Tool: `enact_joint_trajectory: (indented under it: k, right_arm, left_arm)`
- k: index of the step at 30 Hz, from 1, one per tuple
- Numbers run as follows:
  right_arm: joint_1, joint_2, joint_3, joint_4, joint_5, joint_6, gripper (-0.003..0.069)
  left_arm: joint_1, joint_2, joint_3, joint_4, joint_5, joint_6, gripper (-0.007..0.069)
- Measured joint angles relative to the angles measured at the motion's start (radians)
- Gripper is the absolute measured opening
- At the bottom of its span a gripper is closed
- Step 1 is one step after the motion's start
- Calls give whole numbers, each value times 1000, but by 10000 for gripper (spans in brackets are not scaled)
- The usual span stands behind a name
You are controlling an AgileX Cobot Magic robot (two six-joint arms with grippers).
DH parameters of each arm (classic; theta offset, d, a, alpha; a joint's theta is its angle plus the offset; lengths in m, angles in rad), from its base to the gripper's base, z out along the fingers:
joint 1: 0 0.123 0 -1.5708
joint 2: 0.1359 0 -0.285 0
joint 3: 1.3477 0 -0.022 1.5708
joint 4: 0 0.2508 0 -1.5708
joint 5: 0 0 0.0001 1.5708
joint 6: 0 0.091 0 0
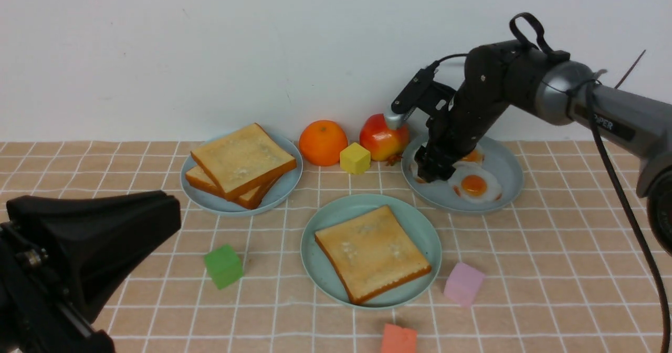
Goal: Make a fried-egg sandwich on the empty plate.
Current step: Use the right arm to grab a fried egg
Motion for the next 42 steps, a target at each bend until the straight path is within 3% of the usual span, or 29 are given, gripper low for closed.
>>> enact_joint_trajectory:
  k: [2, 5, 9, 11, 13, 16, 23, 27, 42]
  right_arm:
    - [0, 2, 0, -10, -31, -3, 610]
    - [0, 9, 0, -12, -59, 30, 615]
    - [-1, 21, 0, -12, -78, 206, 597]
    - [-11, 24, 0, -12, -85, 413, 575]
    - [-29, 24, 0, -10, -105, 536, 566]
    - [-66, 24, 0, 33, -125, 615, 562]
    - [-121, 27, 0, 234, -161, 555, 560]
    - [-138, 61, -31, 368, -139, 442, 560]
    - [-146, 189, -188, 377, -95, 412, 560]
  left_arm:
    - [0, 0, 0, 0, 0, 0, 66]
    - [0, 0, 0, 4, 0, 0, 68]
    - [0, 0, 0, 7, 4, 0, 68]
    - [0, 0, 0, 7, 15, 0, 69]
    - [0, 0, 0, 7, 20, 0, 71]
    - [0, 0, 0, 7, 19, 0, 71]
    - [0, 0, 0, 7, 19, 0, 71]
    - [0, 0, 0, 7, 19, 0, 71]
    - [0, 0, 0, 7, 20, 0, 78]
